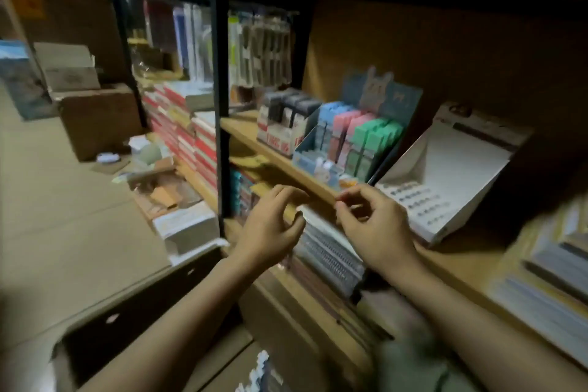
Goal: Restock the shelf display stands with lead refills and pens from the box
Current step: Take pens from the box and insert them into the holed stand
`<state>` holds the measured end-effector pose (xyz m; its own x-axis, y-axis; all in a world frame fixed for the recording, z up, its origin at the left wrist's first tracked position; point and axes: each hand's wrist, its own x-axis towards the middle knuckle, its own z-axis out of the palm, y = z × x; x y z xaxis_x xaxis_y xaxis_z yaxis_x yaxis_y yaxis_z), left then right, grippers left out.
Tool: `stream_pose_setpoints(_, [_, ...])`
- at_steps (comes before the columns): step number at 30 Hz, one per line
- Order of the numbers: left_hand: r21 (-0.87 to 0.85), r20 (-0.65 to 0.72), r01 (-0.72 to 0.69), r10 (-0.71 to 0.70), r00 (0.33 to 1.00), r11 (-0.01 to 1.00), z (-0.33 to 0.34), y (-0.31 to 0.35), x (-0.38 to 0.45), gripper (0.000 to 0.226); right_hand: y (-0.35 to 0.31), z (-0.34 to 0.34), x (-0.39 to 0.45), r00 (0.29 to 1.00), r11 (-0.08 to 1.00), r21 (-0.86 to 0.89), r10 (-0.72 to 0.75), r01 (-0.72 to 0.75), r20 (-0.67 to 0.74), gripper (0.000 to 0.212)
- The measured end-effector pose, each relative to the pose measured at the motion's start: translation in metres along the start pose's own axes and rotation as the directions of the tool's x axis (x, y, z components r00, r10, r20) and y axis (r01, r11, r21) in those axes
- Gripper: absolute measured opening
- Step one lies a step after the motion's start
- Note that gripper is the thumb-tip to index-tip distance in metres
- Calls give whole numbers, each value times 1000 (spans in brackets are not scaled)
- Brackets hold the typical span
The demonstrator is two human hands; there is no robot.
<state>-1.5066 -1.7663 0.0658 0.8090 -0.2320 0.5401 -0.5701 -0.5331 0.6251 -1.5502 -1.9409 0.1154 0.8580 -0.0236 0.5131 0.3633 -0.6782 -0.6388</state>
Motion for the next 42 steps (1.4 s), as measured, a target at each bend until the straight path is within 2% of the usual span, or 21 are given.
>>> stream_pose_setpoints(2, [-18,-13,253,-254,967,967,4,-26,-53,22,2,39,-26,964,999,-20,35,-31,265,6])
stream_pose_setpoints(3, [-24,-18,402,-402,915,916,7,-40,-80,23,5,60,-37,911,997,-63,67,-45,406,4])
stream_pose_setpoints(4, [-20,-19,550,-550,835,835,11,-53,-105,25,10,80,-48,847,992,-113,106,-55,521,6])
stream_pose_setpoints(6, [8,-14,791,-791,612,612,20,-79,-154,32,23,122,-68,700,975,-206,204,-83,684,21])
stream_pose_setpoints(8, [2,12,925,-925,380,380,34,-98,-195,42,38,161,-90,536,949,-305,302,-86,789,45])
stream_pose_setpoints(10, [37,27,983,-983,182,182,48,-108,-228,51,55,196,-113,395,924,-371,374,-88,839,62])
stream_pose_setpoints(12, [108,30,993,-999,38,41,63,-112,-249,59,75,223,-136,304,898,-430,437,-91,847,71])
stream_pose_setpoints(15, [113,65,990,-993,-94,-86,86,-118,-269,69,106,249,-166,202,852,-519,521,-63,830,76])
stream_pose_setpoints(18, [59,38,977,-978,-205,-203,109,-126,-287,82,134,262,-186,158,786,-617,616,-47,772,82])
stream_pose_setpoints(22, [73,-4,959,-962,-273,-272,127,-142,-301,86,151,272,-200,110,719,-692,694,-60,712,93])
stream_pose_setpoints(24, [88,-90,955,-957,-275,-283,130,-151,-302,87,152,280,-205,122,710,-701,703,-65,701,94])
stream_pose_setpoints(27, [48,-237,967,-943,-232,-250,131,-162,-306,73,147,288,-208,245,734,-677,668,-61,702,91])
stream_pose_setpoints(29, [28,-273,976,-941,-201,-216,132,-168,-309,64,146,290,-204,315,772,-635,607,-17,729,85])
stream_pose_setpoints(32, [-42,-284,986,-945,-164,-158,135,-170,-309,61,153,287,-193,399,769,-632,554,90,731,71])
stream_pose_setpoints(33, [-55,-279,988,-948,-154,-145,137,-169,-308,60,156,285,-190,397,762,-639,557,104,729,71])
stream_pose_setpoints(37, [-32,-246,994,-963,-109,-104,145,-169,-311,48,166,281,-188,294,741,-663,613,107,733,82])
stream_pose_setpoints(42, [-27,-231,997,-970,-71,-66,149,-171,-312,35,167,291,-186,264,737,-670,633,82,728,80])
